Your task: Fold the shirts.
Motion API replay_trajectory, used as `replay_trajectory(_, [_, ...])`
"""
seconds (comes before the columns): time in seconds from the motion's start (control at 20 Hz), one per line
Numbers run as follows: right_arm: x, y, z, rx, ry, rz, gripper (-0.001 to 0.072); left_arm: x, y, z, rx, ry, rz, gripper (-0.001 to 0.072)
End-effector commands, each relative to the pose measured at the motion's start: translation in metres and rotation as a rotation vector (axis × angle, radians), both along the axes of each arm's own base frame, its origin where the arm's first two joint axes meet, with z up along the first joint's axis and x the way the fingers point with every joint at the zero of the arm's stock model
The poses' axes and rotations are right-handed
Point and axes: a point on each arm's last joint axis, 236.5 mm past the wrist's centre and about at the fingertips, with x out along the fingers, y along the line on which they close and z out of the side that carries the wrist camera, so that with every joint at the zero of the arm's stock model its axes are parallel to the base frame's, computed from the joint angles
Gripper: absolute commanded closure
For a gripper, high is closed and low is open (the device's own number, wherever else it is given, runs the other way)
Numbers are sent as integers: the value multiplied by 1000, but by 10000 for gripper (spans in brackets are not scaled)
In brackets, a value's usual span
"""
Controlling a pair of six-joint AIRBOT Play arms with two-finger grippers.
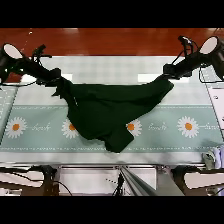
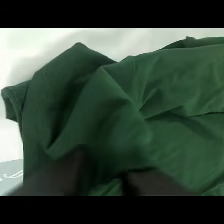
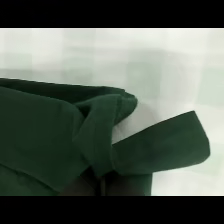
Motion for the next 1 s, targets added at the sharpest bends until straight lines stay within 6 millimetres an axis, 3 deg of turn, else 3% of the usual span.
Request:
replay_trajectory(0.0, [4,0,-3,-8,-13,18,689,4,27,15,27,1,36,372])
replay_trajectory(0.1, [3,0,4,-9,-29,21,689,3,83,50,139,-43,133,372])
replay_trajectory(0.2, [3,0,10,-11,-43,25,689,-17,133,79,211,-45,303,372])
replay_trajectory(0.25, [3,0,12,-12,-46,25,689,-30,143,86,207,-34,339,372])
replay_trajectory(0.35, [3,0,12,-12,-48,26,689,-67,141,76,195,41,326,372])
replay_trajectory(0.45, [3,0,12,-15,-49,32,689,-102,108,47,119,108,243,374])
replay_trajectory(0.6, [3,-1,12,-19,-51,39,689,-146,26,-1,-142,185,202,372])
replay_trajectory(0.75, [2,-1,12,-19,-48,43,689,-186,-37,-44,-294,294,187,371])
replay_trajectory(0.95, [2,-1,12,-24,-52,57,689,-225,-86,-87,-259,341,107,349])
